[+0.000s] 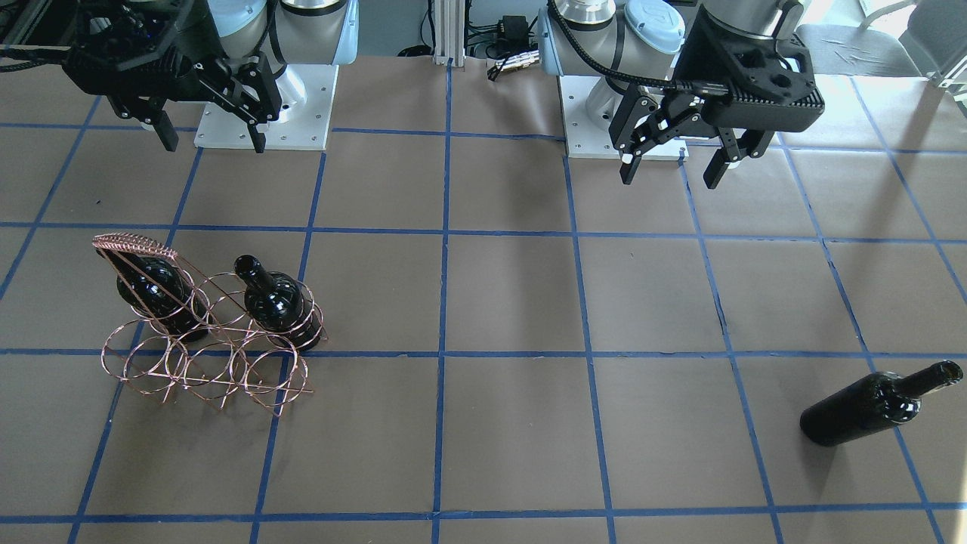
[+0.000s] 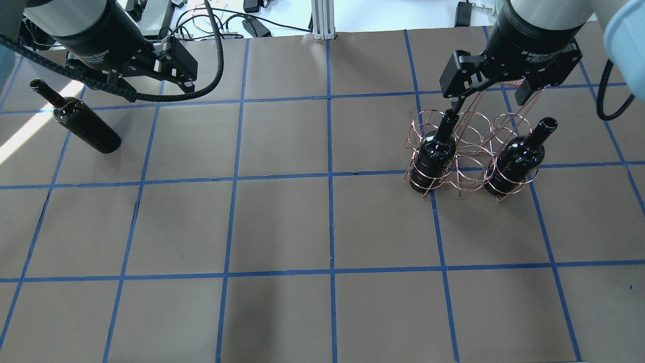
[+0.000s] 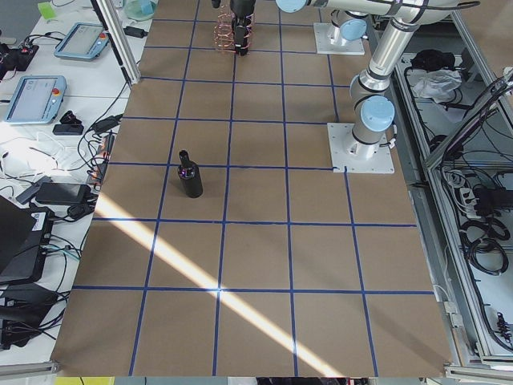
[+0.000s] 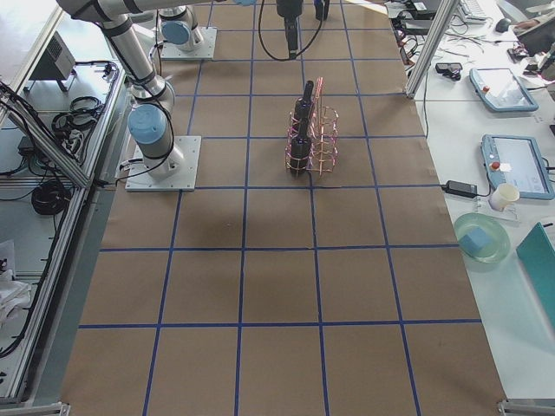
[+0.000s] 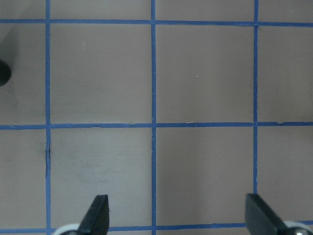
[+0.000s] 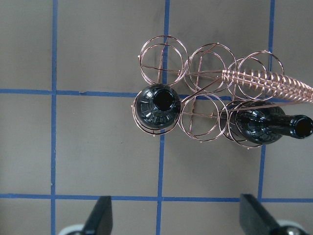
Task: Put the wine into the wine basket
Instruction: 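Reach the left gripper to the lying dark bottle's neck and grasp it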
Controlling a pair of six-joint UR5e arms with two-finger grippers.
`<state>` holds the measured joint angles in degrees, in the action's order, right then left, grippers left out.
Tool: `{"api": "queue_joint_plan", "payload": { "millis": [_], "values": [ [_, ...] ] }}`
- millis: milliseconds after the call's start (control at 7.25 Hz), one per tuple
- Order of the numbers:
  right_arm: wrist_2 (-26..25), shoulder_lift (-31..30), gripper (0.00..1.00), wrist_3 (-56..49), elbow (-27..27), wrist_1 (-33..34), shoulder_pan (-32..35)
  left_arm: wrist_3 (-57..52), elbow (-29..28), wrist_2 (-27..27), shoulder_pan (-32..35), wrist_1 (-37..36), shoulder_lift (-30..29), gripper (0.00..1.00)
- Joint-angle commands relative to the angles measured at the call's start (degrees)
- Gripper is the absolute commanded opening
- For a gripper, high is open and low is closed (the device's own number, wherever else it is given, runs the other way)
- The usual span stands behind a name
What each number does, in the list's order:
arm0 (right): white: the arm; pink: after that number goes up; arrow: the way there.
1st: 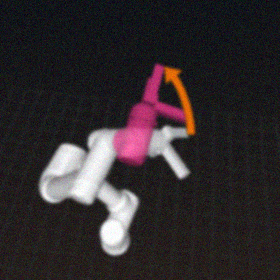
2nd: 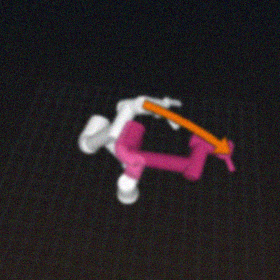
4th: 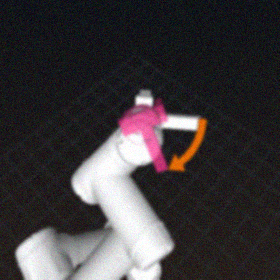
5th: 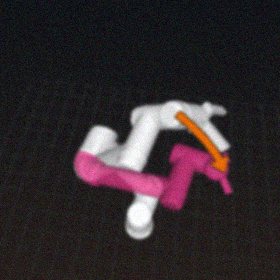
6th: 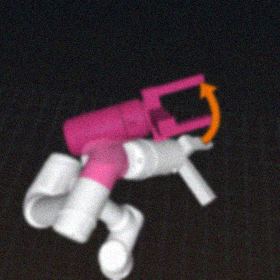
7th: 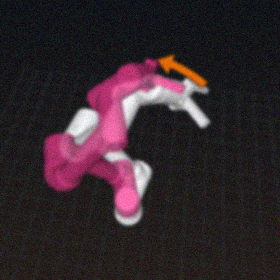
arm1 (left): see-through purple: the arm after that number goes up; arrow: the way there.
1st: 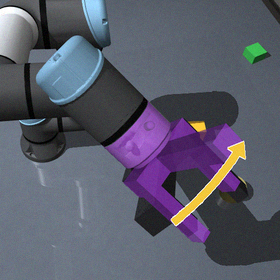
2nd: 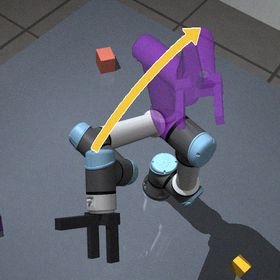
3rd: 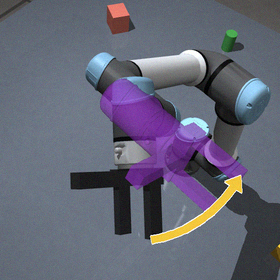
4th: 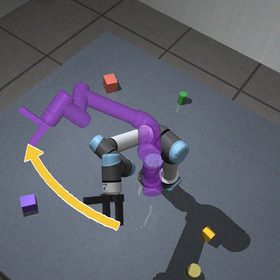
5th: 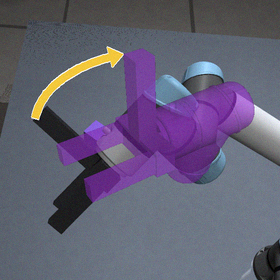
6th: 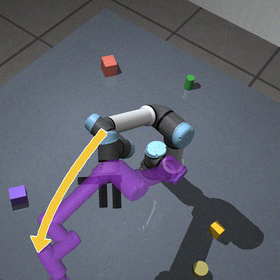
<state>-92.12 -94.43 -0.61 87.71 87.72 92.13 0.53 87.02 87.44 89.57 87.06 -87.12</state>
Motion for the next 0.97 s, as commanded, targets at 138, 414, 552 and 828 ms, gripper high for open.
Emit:
{"api": "queue_joint_plan", "payload": {
  "millis": [138,414,552,828],
  "values": [
    [0.01,-0.06,0.77,-0.09,0.01,0.00,0.06,-0.18,-0.18,1.23,-0.53,-0.22,-0.41,0.98],
    [-0.08,-0.06,0.99,0.00,0.18,-0.09,0.06,-5.06,-1.49,0.89,-9.00,-0.76,-1.20,1.00],
    [0.01,-0.06,0.99,0.00,0.27,-0.09,0.06,-6.76,-3.41,0.89,-12.63,-0.58,-2.86,1.00],
    [-0.08,-0.23,1.00,0.00,0.54,-0.18,0.06,-11.32,-5.97,1.15,-18.17,-1.28,-9.17,1.00]
  ]
}}
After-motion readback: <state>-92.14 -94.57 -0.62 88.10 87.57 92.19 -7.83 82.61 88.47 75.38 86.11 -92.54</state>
